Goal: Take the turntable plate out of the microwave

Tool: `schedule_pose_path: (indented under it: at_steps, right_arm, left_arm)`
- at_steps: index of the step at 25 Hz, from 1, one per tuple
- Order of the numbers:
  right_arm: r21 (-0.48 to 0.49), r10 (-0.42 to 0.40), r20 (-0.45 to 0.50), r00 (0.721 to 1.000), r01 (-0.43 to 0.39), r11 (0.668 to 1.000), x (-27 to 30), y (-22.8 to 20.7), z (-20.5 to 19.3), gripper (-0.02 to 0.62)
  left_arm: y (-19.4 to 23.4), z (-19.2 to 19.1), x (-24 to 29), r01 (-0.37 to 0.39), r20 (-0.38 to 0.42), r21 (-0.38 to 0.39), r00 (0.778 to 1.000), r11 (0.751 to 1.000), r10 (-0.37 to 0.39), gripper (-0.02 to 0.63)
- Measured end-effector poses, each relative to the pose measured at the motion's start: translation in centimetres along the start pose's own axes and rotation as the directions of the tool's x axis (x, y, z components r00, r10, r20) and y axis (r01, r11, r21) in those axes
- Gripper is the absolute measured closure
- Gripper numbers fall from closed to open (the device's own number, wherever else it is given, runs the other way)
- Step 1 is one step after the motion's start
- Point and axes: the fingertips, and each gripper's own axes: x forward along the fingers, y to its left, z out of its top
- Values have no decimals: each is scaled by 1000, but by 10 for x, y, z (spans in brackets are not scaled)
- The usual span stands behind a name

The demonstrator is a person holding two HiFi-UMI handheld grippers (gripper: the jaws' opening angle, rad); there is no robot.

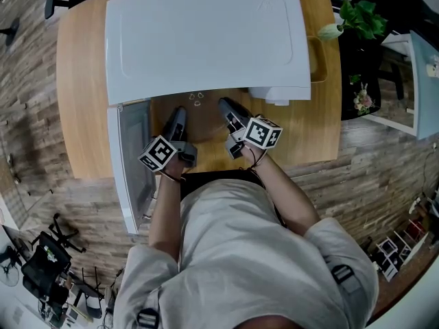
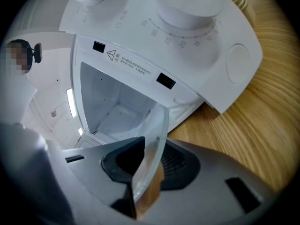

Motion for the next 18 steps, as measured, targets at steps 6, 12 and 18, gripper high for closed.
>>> schedule_pose_path:
  at_steps: [6, 12, 18]
  right_arm:
    - [-4, 5, -6, 1000, -5, 1000, -4, 1, -1, 494]
    - [-5, 11, -10, 1000, -11, 1000, -12, 2, -4, 494]
    - [-14, 34, -7, 999, -34, 999, -20, 7, -6, 494]
  left_arm:
    - [-2, -4, -5, -6, 5, 0, 1000, 1000, 6, 477]
    - [-5, -11, -11, -1, 7, -1, 1000, 1000, 1, 477]
    - [-15, -14, -17, 28, 11, 16, 1000, 999, -28, 482]
